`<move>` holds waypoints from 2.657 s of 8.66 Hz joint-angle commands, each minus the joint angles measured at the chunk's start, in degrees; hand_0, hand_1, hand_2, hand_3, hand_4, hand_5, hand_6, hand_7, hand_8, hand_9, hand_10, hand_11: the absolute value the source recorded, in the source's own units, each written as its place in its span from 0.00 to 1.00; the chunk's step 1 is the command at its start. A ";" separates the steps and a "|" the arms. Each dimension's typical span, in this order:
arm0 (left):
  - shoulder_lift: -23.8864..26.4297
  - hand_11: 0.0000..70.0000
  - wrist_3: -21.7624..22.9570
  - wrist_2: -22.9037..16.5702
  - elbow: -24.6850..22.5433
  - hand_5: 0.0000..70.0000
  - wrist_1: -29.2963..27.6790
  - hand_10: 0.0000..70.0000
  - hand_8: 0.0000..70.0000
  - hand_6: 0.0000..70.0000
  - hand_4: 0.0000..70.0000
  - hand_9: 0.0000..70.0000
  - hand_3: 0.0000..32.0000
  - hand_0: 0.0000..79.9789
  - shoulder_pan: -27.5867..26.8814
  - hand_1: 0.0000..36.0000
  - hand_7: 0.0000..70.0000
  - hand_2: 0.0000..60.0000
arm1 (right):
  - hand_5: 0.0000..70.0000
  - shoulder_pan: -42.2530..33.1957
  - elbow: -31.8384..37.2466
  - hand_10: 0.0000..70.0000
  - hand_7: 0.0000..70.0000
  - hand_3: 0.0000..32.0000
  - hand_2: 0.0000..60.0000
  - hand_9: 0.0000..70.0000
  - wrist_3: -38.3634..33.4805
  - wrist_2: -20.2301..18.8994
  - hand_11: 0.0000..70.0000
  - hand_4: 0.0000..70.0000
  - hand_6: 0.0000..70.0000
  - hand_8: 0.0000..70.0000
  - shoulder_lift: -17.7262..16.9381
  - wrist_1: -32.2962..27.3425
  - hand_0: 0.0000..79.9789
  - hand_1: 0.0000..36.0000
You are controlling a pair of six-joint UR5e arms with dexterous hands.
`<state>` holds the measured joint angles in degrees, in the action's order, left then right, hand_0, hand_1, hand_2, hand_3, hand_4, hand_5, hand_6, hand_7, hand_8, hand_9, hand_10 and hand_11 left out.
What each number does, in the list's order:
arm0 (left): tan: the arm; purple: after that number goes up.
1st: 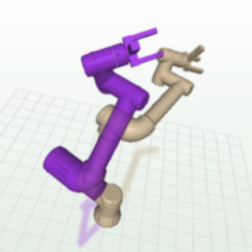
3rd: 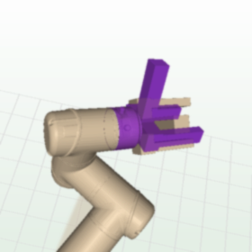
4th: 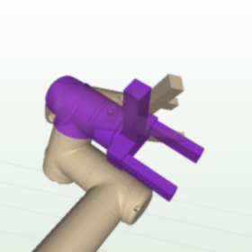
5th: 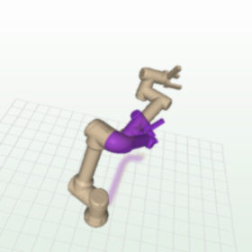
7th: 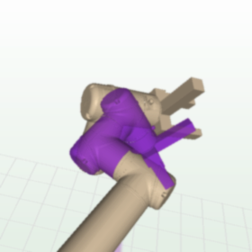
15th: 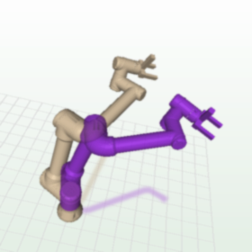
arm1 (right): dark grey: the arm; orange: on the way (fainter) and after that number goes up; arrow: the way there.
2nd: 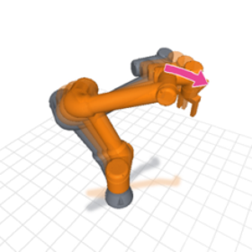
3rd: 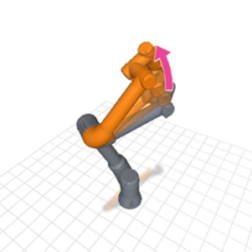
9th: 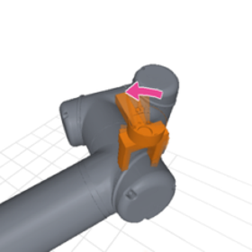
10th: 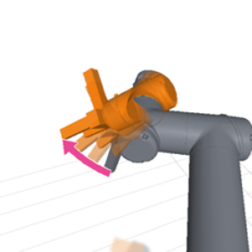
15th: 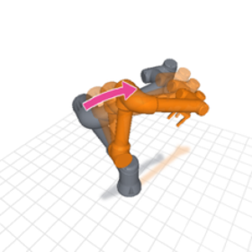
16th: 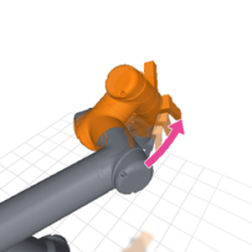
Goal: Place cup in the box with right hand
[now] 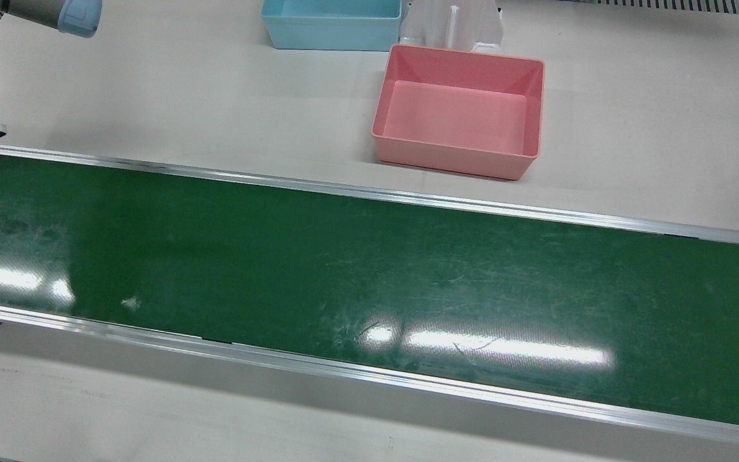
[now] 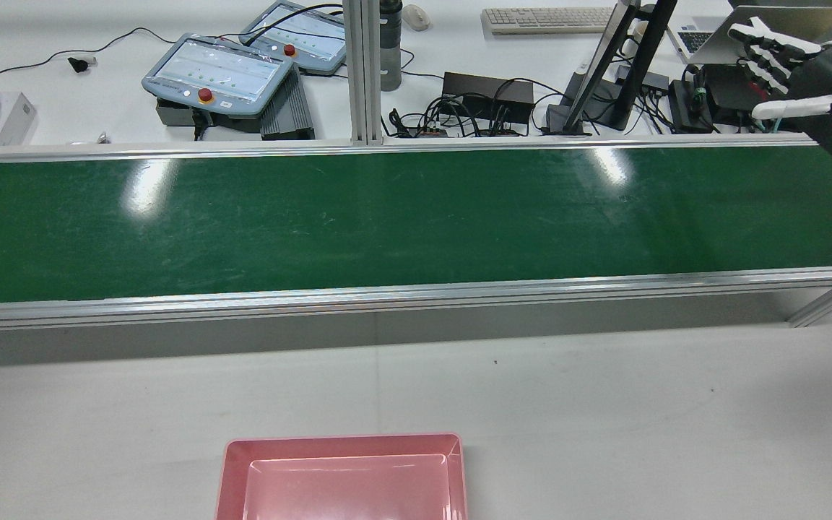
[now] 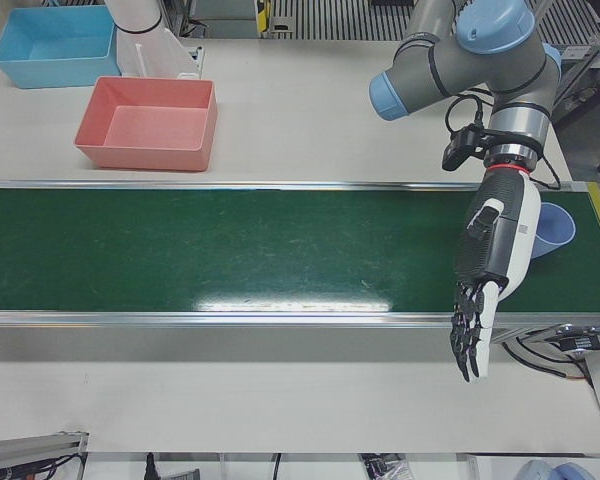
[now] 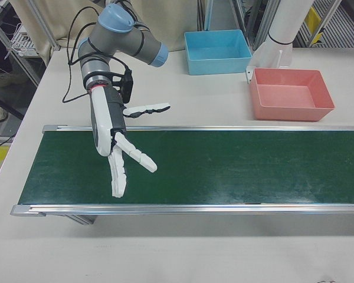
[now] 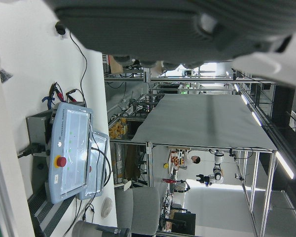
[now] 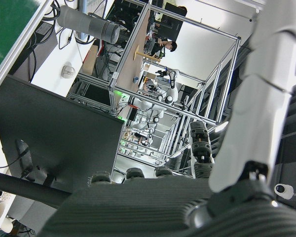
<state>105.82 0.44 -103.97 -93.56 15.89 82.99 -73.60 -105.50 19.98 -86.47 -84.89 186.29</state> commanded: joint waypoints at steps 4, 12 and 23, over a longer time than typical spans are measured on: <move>0.00 0.00 0.00 0.00 -0.04 0.00 0.02 0.00 0.00 0.00 0.00 0.00 0.00 0.00 -0.02 0.00 0.00 0.00 | 0.05 7.48 1.27 0.00 0.13 0.00 0.25 0.06 -2.57 5.95 0.00 0.00 0.05 0.01 1.74 0.66 0.56 0.41; 0.00 0.00 0.00 0.00 -0.04 0.00 -0.07 0.00 0.00 0.00 0.00 0.00 0.00 0.00 0.06 0.00 0.00 0.00 | 0.09 8.74 0.83 0.00 0.10 0.00 0.06 0.03 -3.28 5.79 0.00 0.07 0.05 0.00 2.19 0.57 0.71 0.49; 0.00 0.00 0.00 0.00 -0.04 0.00 -0.07 0.00 0.00 0.00 0.00 0.00 0.00 0.00 -0.02 0.00 0.00 0.00 | 0.10 8.74 0.92 0.00 0.05 0.00 0.02 0.02 -3.63 5.87 0.01 0.15 0.05 0.00 3.07 1.88 0.79 0.50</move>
<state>105.82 0.43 -103.97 -93.60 15.82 83.03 -64.86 -104.50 16.33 -80.60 -81.87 187.68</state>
